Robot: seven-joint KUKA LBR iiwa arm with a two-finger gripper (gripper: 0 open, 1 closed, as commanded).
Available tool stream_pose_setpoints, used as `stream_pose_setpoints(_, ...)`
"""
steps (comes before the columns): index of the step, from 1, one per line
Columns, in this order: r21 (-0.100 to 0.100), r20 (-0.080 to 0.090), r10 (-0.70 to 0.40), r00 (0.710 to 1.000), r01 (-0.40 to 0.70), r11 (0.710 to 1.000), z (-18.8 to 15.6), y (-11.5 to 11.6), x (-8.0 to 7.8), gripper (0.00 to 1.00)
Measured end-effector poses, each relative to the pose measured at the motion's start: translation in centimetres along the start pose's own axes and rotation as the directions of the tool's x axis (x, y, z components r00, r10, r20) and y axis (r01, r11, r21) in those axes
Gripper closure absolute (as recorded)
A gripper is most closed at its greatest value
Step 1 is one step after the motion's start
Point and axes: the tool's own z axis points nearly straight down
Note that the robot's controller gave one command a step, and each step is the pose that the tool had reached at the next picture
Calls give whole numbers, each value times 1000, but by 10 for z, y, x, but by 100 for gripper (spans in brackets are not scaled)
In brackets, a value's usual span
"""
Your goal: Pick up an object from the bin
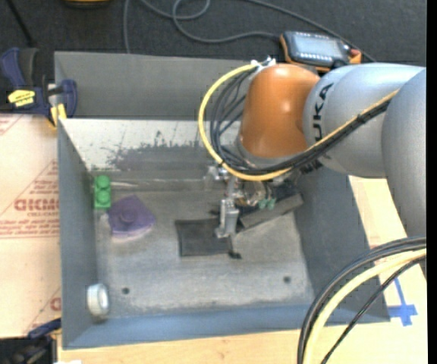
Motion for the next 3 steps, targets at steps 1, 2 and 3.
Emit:
stream_pose_setpoints(1, 0, 7, 32, 999, -32, 999, 34, -6, 3, 0)
stream_pose_setpoints(2, 1, -3, 177, 984, -177, 984, 59, -11, 8, 0)
stream_pose_setpoints(3, 1, 3, -180, 984, 180, 984, 60, -22, -9, 100)
